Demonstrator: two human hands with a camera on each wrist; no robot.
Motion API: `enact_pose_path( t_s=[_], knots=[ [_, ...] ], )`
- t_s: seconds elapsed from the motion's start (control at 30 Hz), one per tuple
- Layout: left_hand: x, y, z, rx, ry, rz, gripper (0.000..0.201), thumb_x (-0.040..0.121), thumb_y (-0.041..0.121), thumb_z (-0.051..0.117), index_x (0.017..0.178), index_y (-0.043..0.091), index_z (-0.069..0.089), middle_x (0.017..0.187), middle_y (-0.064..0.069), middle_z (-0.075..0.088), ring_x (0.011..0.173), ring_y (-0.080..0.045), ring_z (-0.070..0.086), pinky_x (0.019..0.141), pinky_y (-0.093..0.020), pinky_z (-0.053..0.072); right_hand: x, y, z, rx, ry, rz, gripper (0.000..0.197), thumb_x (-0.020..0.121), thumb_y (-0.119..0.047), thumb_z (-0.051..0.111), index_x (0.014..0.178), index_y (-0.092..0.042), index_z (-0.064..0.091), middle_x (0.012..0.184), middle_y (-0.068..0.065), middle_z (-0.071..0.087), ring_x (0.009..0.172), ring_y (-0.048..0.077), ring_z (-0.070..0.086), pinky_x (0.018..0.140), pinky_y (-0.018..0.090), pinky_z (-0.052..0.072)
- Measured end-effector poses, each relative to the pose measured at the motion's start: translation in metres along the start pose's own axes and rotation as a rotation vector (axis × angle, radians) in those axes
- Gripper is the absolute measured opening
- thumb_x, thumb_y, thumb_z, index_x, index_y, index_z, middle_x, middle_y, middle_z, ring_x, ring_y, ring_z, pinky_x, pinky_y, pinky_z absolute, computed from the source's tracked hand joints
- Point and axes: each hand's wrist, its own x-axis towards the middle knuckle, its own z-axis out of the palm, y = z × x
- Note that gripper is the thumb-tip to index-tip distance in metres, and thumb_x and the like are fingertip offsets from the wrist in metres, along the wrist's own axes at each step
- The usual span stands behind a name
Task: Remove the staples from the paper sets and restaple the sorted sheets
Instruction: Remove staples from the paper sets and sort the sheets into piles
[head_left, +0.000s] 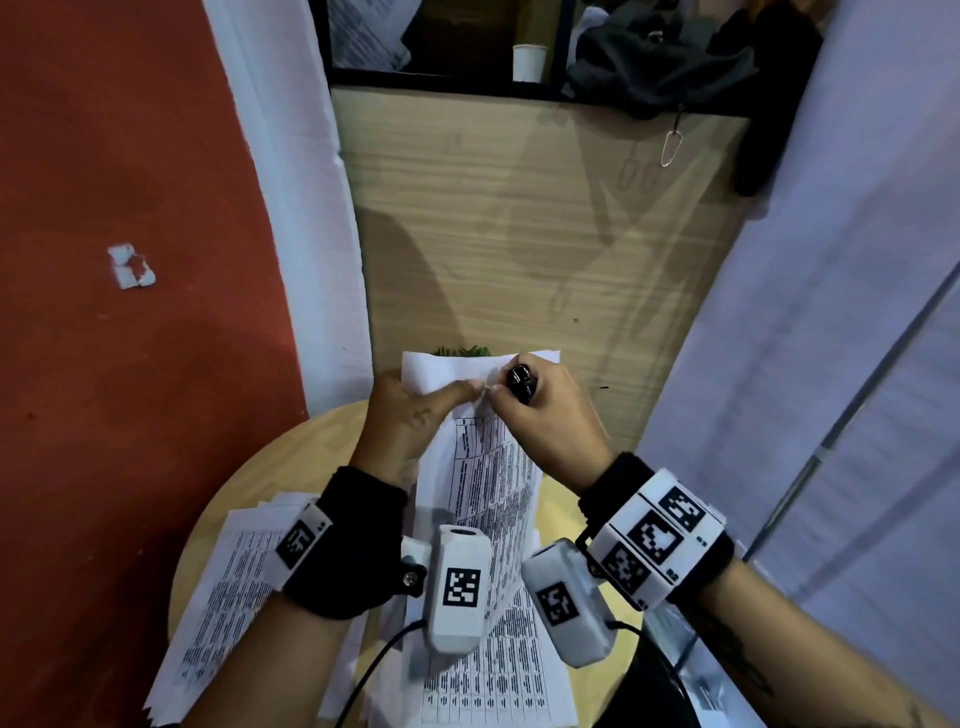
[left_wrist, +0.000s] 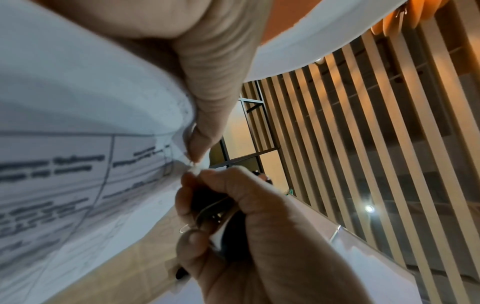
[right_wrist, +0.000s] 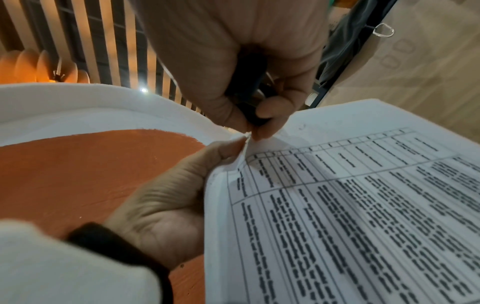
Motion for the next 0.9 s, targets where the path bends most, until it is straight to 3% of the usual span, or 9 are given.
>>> enact_pose_path(
  t_s=[0.13, 0.2, 0.37, 0.5, 0.63, 0.7, 0.77, 0.83, 0.9],
  knots=[
    [0.003, -0.004, -0.005, 0.013, 0.04, 0.015, 0.034, 0.055, 0.013, 0.082, 0.084, 0.0, 0.07, 0.088, -0.018, 0.072, 0.084, -0.035, 0.069, 0.084, -0.05, 0.055, 0.0, 0.008, -0.001, -0.005, -0.003, 0.07, 0.017, 0.083, -0.011, 0.059, 0.072, 0.002, 0.059, 0.065, 0.012, 0.059, 0.066, 0.027, 0.052, 0.062, 0.033, 0.038],
    [0.005, -0.003, -0.012, 0.032, 0.049, 0.035, 0.047, 0.048, 0.022, 0.085, 0.086, -0.002, 0.07, 0.091, -0.021, 0.071, 0.087, -0.038, 0.069, 0.084, -0.056, 0.053, -0.001, 0.019, -0.003, -0.039, -0.033, 0.141, 0.016, 0.08, -0.01, 0.06, 0.066, -0.002, 0.058, 0.057, 0.005, 0.052, 0.062, 0.021, 0.047, 0.053, 0.023, 0.035],
    [0.007, -0.001, -0.026, 0.116, -0.014, 0.076, 0.057, 0.045, 0.033, 0.084, 0.09, 0.002, 0.068, 0.095, -0.015, 0.07, 0.085, -0.026, 0.067, 0.09, -0.05, 0.053, -0.005, 0.059, 0.01, -0.126, -0.081, 0.302, 0.015, 0.074, -0.01, 0.061, 0.063, -0.002, 0.057, 0.06, 0.012, 0.057, 0.061, 0.026, 0.053, 0.055, 0.032, 0.04],
    [0.012, -0.001, -0.039, 0.155, -0.071, 0.052, 0.044, 0.05, 0.018, 0.088, 0.088, 0.007, 0.068, 0.093, -0.012, 0.071, 0.085, -0.027, 0.068, 0.091, -0.05, 0.052, -0.007, 0.085, 0.022, -0.21, -0.169, 0.373, 0.021, 0.075, -0.009, 0.056, 0.056, -0.008, 0.046, 0.077, 0.022, 0.064, 0.071, 0.031, 0.056, 0.059, 0.032, 0.039],
    [0.022, -0.002, -0.056, 0.132, -0.097, 0.003, 0.06, 0.038, 0.034, 0.083, 0.087, 0.0, 0.069, 0.09, -0.013, 0.074, 0.083, -0.026, 0.069, 0.085, -0.041, 0.056, -0.008, 0.088, 0.021, -0.326, -0.215, 0.336, 0.026, 0.08, -0.012, 0.055, 0.056, -0.015, 0.048, 0.085, 0.021, 0.066, 0.087, 0.038, 0.06, 0.066, 0.035, 0.042],
    [0.025, 0.001, -0.065, 0.096, -0.131, -0.006, 0.054, 0.038, 0.031, 0.081, 0.083, 0.004, 0.069, 0.08, -0.004, 0.075, 0.075, -0.017, 0.07, 0.075, -0.029, 0.058, -0.005, 0.085, 0.018, -0.187, -0.202, 0.318, 0.013, 0.082, -0.007, 0.057, 0.08, -0.015, 0.067, 0.084, 0.014, 0.067, 0.081, 0.032, 0.061, 0.065, 0.034, 0.046],
    [0.027, 0.004, -0.072, 0.065, -0.179, -0.011, 0.052, 0.04, 0.027, 0.08, 0.087, 0.006, 0.069, 0.081, -0.002, 0.075, 0.075, -0.015, 0.071, 0.071, -0.025, 0.057, -0.002, 0.083, 0.019, 0.166, -0.267, 0.372, 0.028, 0.084, 0.0, 0.059, 0.107, -0.016, 0.062, 0.074, 0.004, 0.061, 0.06, 0.019, 0.056, 0.047, 0.024, 0.043],
    [0.031, 0.003, -0.079, 0.037, -0.213, -0.024, 0.052, 0.04, 0.025, 0.08, 0.088, 0.008, 0.069, 0.083, -0.002, 0.075, 0.076, -0.015, 0.071, 0.068, -0.024, 0.057, 0.0, 0.082, 0.024, 0.531, -0.307, 0.46, 0.024, 0.086, 0.002, 0.059, 0.102, -0.017, 0.055, 0.067, 0.002, 0.057, 0.051, 0.012, 0.051, 0.038, 0.014, 0.03],
    [0.036, -0.001, -0.084, 0.024, -0.212, -0.047, 0.058, 0.034, 0.028, 0.088, 0.085, 0.009, 0.071, 0.084, -0.002, 0.075, 0.076, -0.014, 0.071, 0.068, -0.025, 0.057, 0.004, 0.081, 0.031, 0.732, -0.288, 0.568, 0.018, 0.086, 0.001, 0.058, 0.086, -0.016, 0.054, 0.061, -0.002, 0.058, 0.048, 0.009, 0.053, 0.038, 0.013, 0.025]
  ],
)
